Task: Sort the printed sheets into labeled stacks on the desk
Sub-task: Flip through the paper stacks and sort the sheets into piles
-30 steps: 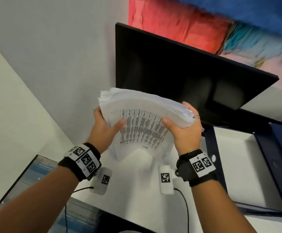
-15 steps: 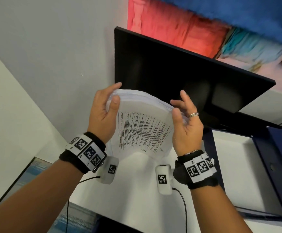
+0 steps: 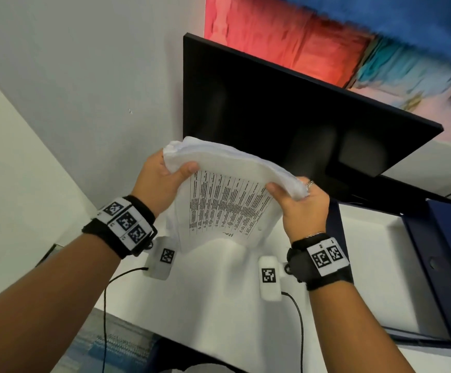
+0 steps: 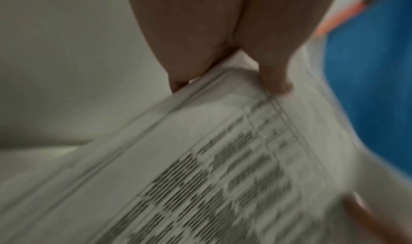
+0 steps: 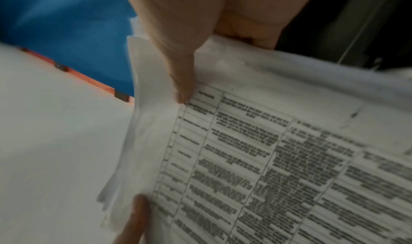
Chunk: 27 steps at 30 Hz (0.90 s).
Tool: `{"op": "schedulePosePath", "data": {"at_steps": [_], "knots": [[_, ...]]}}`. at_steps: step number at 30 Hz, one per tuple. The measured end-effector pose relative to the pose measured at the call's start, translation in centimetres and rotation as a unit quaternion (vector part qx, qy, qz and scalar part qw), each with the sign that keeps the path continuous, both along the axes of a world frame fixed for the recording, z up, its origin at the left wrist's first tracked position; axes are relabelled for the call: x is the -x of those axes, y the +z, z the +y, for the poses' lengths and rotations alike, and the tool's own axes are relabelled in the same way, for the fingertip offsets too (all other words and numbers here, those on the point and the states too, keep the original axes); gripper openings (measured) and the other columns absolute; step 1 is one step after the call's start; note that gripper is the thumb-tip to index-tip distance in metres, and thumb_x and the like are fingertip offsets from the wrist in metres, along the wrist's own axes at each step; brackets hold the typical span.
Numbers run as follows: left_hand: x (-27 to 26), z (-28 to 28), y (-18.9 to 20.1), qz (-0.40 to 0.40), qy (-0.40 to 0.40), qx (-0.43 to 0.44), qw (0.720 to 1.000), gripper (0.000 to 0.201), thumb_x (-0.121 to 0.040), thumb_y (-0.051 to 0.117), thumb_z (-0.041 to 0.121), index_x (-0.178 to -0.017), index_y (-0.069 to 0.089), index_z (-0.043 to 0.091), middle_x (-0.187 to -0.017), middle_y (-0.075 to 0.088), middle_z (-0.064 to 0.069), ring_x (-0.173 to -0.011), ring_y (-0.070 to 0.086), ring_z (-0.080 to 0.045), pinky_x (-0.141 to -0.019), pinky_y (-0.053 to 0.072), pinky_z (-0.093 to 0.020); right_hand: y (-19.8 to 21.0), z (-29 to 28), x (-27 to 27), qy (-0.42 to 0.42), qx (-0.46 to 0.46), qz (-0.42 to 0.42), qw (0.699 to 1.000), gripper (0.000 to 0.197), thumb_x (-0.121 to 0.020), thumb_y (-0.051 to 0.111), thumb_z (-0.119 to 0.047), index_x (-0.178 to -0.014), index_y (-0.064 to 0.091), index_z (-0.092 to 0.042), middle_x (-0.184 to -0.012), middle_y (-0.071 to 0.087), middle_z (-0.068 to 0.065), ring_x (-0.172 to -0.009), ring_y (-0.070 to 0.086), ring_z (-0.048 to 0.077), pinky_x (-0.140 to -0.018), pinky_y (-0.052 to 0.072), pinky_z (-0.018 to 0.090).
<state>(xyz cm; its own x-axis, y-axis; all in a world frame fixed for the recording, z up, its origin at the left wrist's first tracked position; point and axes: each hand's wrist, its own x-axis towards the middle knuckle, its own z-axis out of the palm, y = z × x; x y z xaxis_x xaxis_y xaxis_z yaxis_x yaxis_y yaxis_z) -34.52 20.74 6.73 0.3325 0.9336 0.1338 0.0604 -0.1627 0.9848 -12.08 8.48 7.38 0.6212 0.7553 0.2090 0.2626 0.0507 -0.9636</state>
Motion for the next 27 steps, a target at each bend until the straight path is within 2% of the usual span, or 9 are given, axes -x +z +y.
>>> {"op": "schedulePosePath", "data": {"at_steps": [2, 4, 7, 11, 14, 18, 22, 25, 27], "knots": [[-0.1, -0.3, 0.7, -0.012, 0.0, -0.034, 0.999, 0.037, -0.085, 0.071, 0.032, -0.112, 0.064, 0.008, -0.103, 0.073, -0.002, -0.094, 0.072, -0.021, -0.083, 0.059, -0.045, 0.4, -0.4, 0.0, -0.008, -0.031, -0.016, 0.999, 0.024, -0.075, 0.083, -0.009, -0.074, 0.064, -0.023, -0.067, 0.068, -0.014, -0.065, 0.064, -0.003, -0.062, 0.052, 0.02], [0.2, -0.6, 1.4, -0.016, 0.003, -0.089, 0.996, 0.037, -0.083, 0.071, 0.035, -0.108, 0.065, 0.008, -0.095, 0.071, 0.012, -0.088, 0.07, -0.011, -0.075, 0.058, -0.028, 0.9, -1.2, -0.2, -0.015, -0.059, -0.024, 0.998, 0.024, -0.075, 0.084, -0.01, -0.076, 0.063, -0.024, -0.07, 0.068, -0.014, -0.065, 0.064, -0.004, -0.06, 0.05, 0.013], [0.4, -1.3, 0.7, 0.04, 0.0, -0.092, 0.995, 0.043, -0.079, 0.073, 0.04, -0.111, 0.059, 0.015, -0.091, 0.066, 0.017, -0.084, 0.068, -0.003, -0.07, 0.058, -0.023, 0.2, -2.1, 0.4, 0.008, -0.041, -0.01, 0.999, 0.032, -0.071, 0.085, -0.002, -0.092, 0.064, -0.013, -0.085, 0.067, -0.009, -0.073, 0.066, -0.007, -0.061, 0.05, 0.008], [-0.4, -2.1, -0.3, 0.022, -0.006, -0.068, 0.997, 0.055, -0.079, 0.074, 0.024, -0.12, 0.038, 0.017, -0.101, 0.053, 0.016, -0.086, 0.062, 0.014, -0.067, 0.053, -0.011, -0.6, -2.2, 1.3, 0.023, 0.0, 0.012, 1.0, 0.052, -0.067, 0.087, -0.003, -0.112, 0.064, -0.008, -0.103, 0.068, -0.001, -0.089, 0.068, -0.001, -0.072, 0.056, 0.016], [-0.5, -2.2, -0.2, -0.033, 0.014, -0.038, 0.999, 0.062, -0.074, 0.075, 0.048, -0.118, 0.035, 0.032, -0.105, 0.054, 0.009, -0.082, 0.066, 0.003, -0.067, 0.056, -0.018, -0.2, -2.1, 1.7, 0.016, -0.015, 0.033, 0.999, 0.059, -0.067, 0.087, -0.007, -0.117, 0.059, -0.023, -0.105, 0.066, -0.005, -0.092, 0.069, 0.004, -0.073, 0.058, 0.02], [-1.3, -2.6, 0.8, -0.086, 0.076, -0.087, 0.99, 0.046, -0.089, 0.057, 0.042, -0.13, 0.042, 0.026, -0.106, 0.057, 0.004, -0.087, 0.062, -0.001, -0.073, 0.053, -0.019, 1.0, -1.7, 2.5, 0.012, -0.12, 0.026, 0.992, 0.037, -0.082, 0.074, -0.002, -0.113, 0.058, -0.015, -0.104, 0.07, 0.01, -0.096, 0.069, 0.021, -0.08, 0.057, 0.031], [-2.4, -2.4, 1.6, -0.075, 0.143, -0.095, 0.982, 0.018, -0.097, 0.056, 0.022, -0.111, 0.064, 0.013, -0.098, 0.064, 0.01, -0.086, 0.062, 0.003, -0.071, 0.051, -0.015, 1.0, -1.5, 2.7, 0.013, -0.111, -0.08, 0.991, 0.01, -0.09, 0.064, -0.001, -0.095, 0.067, -0.009, -0.101, 0.07, 0.005, -0.096, 0.067, 0.015, -0.084, 0.054, 0.029], [-2.8, -2.1, 1.8, -0.061, 0.151, -0.096, 0.982, 0.013, -0.098, 0.056, 0.021, -0.1, 0.068, 0.015, -0.098, 0.068, 0.006, -0.091, 0.064, -0.005, -0.077, 0.053, -0.019, 1.3, -1.1, 2.8, -0.019, -0.112, -0.042, 0.993, 0.008, -0.089, 0.063, 0.003, -0.091, 0.065, -0.005, -0.098, 0.07, 0.005, -0.091, 0.067, 0.009, -0.08, 0.053, 0.024], [-2.9, -1.9, 1.9, -0.053, 0.133, -0.092, 0.985, 0.012, -0.097, 0.056, 0.021, -0.1, 0.067, 0.017, -0.099, 0.067, 0.004, -0.086, 0.063, -0.003, -0.071, 0.052, -0.016, 1.7, -0.9, 2.9, -0.025, -0.102, -0.035, 0.994, 0.006, -0.088, 0.066, 0.002, -0.091, 0.066, -0.003, -0.094, 0.07, 0.001, -0.084, 0.065, 0.0, -0.073, 0.051, 0.015]]}}
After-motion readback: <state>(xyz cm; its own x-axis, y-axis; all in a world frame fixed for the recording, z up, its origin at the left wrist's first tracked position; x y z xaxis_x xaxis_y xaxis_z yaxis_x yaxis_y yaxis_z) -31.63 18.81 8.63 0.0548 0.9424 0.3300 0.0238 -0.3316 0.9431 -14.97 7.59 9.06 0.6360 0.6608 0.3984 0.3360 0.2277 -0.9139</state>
